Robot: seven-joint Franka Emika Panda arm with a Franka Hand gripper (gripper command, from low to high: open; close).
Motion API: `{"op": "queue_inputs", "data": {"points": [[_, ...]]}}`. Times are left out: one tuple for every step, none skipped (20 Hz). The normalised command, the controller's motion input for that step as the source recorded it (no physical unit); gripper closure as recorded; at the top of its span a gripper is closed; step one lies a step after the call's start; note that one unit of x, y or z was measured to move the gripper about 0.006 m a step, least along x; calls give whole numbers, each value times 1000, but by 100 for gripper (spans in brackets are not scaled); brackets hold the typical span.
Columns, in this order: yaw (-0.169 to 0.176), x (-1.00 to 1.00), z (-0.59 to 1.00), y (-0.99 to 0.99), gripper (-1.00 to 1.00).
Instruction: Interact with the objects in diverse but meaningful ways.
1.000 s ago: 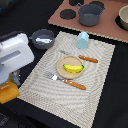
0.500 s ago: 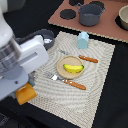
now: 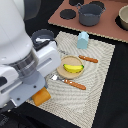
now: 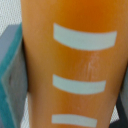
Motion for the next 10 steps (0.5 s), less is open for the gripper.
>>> {"op": "queue_inputs", "data": {"points": [[0,1000,0,0,100],[0,1000,0,0,100],[0,1000,0,0,100],[0,1000,0,14,100],[0,1000,0,17,100],[0,1000,0,29,100],[0,1000,0,40,100],[0,1000,0,43,100],[0,986,0,63,100],[0,937,0,60,100]]}}
